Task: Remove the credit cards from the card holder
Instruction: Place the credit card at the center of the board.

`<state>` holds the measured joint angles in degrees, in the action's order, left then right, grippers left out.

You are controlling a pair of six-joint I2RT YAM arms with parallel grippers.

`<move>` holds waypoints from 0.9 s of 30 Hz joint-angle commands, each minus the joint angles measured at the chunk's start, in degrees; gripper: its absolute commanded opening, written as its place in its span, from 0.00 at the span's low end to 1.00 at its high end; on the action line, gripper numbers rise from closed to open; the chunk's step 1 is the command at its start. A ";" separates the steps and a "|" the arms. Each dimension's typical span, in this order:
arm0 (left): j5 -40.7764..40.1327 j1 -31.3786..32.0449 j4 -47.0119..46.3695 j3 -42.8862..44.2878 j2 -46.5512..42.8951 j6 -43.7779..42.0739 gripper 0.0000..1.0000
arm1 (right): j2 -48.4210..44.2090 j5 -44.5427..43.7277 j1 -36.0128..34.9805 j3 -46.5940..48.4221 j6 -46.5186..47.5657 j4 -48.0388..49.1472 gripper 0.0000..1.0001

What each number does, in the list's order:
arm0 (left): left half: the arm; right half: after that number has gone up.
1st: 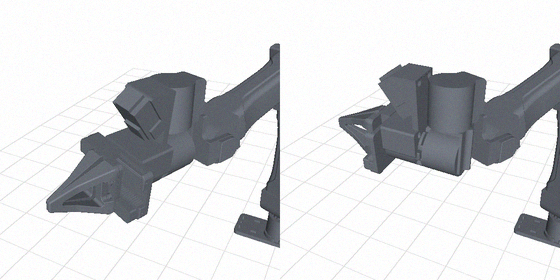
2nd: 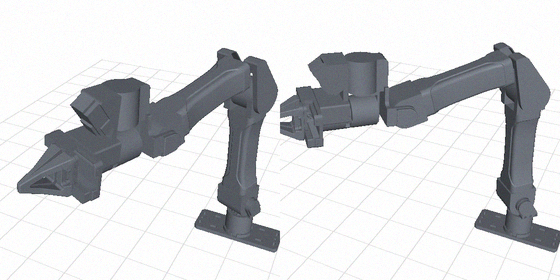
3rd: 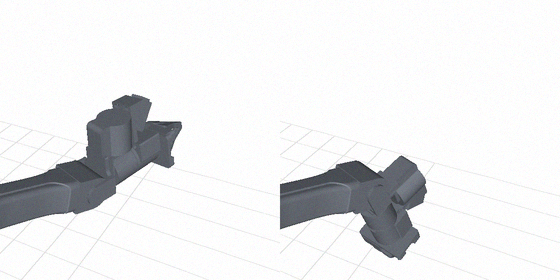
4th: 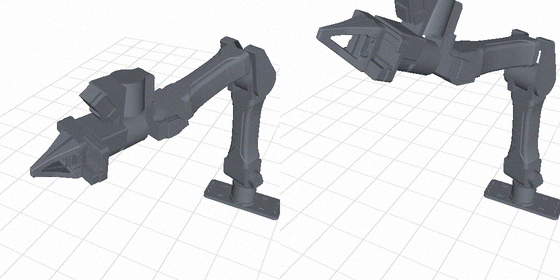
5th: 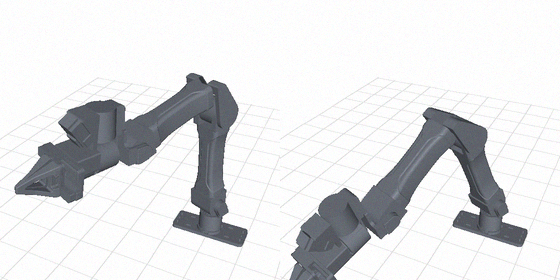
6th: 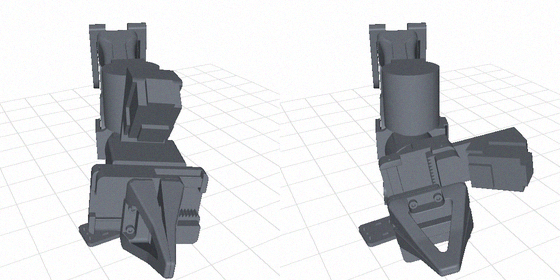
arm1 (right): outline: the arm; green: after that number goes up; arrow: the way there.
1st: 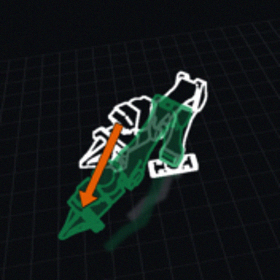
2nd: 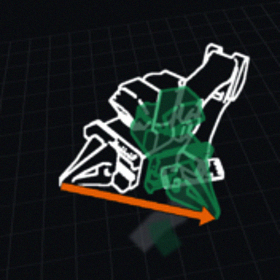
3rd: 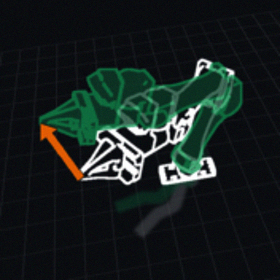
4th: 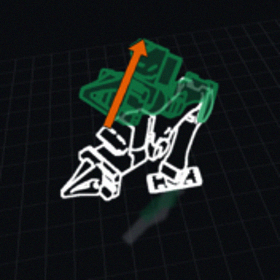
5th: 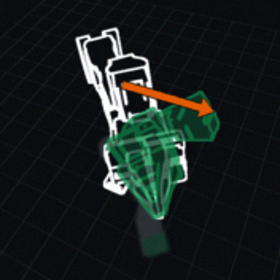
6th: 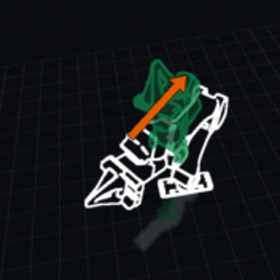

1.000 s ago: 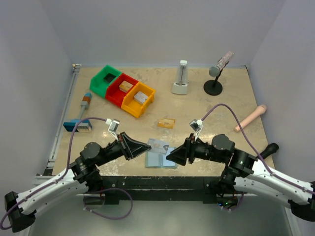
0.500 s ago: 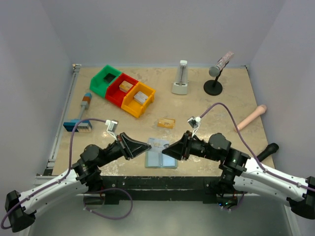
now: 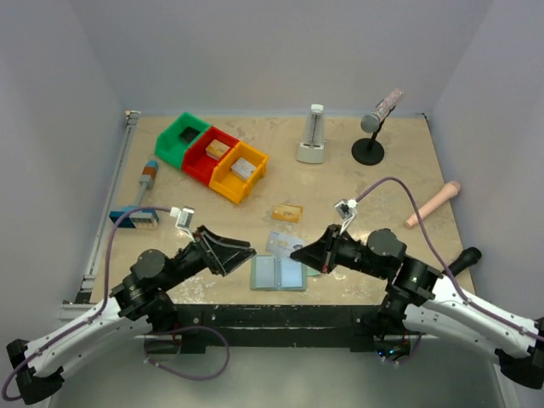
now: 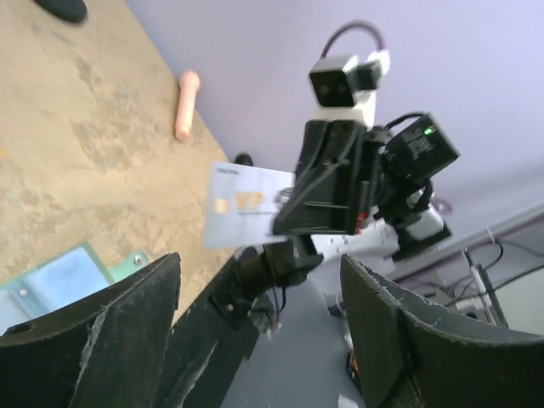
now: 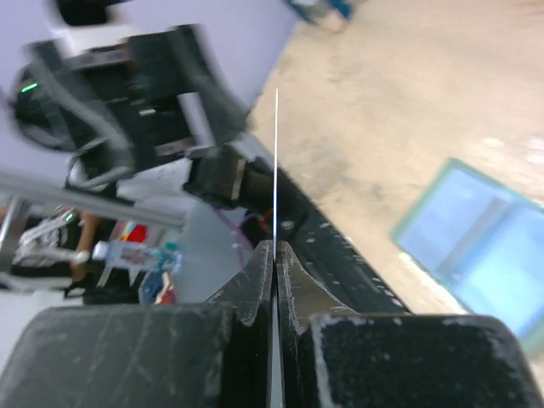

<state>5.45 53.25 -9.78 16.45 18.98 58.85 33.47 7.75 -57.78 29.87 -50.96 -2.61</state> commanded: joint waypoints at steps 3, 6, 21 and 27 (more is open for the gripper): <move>-12.83 -0.26 22.85 11.75 -7.47 -10.24 0.81 | 2.54 2.43 21.09 7.74 3.66 -25.23 0.00; -12.05 -0.26 30.42 15.01 -4.67 -12.09 0.81 | 12.11 6.22 29.82 11.87 8.23 -29.20 0.00; -4.15 -0.26 32.19 13.00 -1.58 -14.99 0.81 | 44.73 19.84 44.15 24.62 21.95 -28.67 0.00; -1.94 -0.26 30.00 10.63 -0.79 -15.17 0.81 | 53.53 21.61 47.41 30.07 24.86 -31.58 0.00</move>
<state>0.45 53.25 22.48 28.64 17.12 45.30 84.23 25.89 -12.01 55.59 -29.82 -32.64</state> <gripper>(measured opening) 0.807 0.011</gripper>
